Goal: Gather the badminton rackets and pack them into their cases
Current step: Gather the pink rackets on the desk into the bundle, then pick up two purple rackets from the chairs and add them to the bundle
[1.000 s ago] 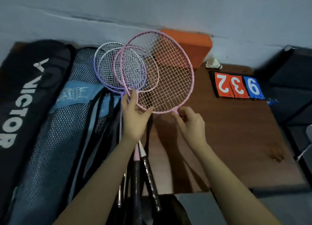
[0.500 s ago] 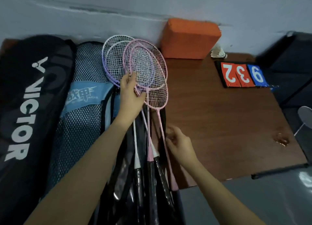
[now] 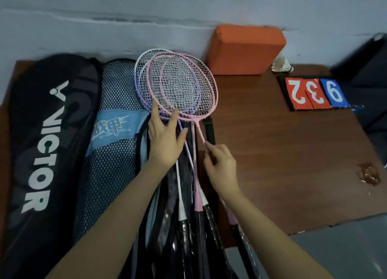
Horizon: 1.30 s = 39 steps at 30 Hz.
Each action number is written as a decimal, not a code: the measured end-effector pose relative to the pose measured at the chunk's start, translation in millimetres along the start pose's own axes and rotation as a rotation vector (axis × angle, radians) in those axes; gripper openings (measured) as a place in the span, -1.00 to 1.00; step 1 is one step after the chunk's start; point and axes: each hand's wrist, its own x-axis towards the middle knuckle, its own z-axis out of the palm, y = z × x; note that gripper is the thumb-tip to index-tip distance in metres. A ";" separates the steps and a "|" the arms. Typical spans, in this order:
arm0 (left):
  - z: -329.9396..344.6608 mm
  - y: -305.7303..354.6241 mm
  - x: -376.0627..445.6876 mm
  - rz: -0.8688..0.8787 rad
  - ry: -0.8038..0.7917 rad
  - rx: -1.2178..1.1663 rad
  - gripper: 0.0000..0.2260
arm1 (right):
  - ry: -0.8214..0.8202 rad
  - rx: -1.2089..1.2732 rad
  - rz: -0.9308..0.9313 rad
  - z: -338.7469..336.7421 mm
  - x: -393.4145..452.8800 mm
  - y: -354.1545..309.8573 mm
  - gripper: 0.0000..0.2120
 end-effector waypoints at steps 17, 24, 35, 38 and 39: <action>-3.6 -6.1 -25.2 0.077 -0.209 0.233 -0.67 | -0.281 -0.388 -0.080 -27.5 13.8 22.5 -0.62; 3.0 90.8 -103.7 0.161 -0.233 0.213 -0.67 | -0.199 -0.283 -0.162 -123.6 -56.4 61.8 -0.73; 112.1 250.6 -283.3 0.161 -0.376 0.159 -0.67 | -0.103 -0.288 0.116 -308.0 -234.9 230.1 -0.79; 147.5 275.3 -322.7 0.104 -0.481 0.159 -0.66 | -0.128 -0.209 0.352 -336.7 -279.6 275.5 -0.77; 158.2 280.4 -332.7 0.078 -0.510 0.167 -0.66 | -0.139 -0.173 0.420 -342.8 -291.6 289.3 -0.75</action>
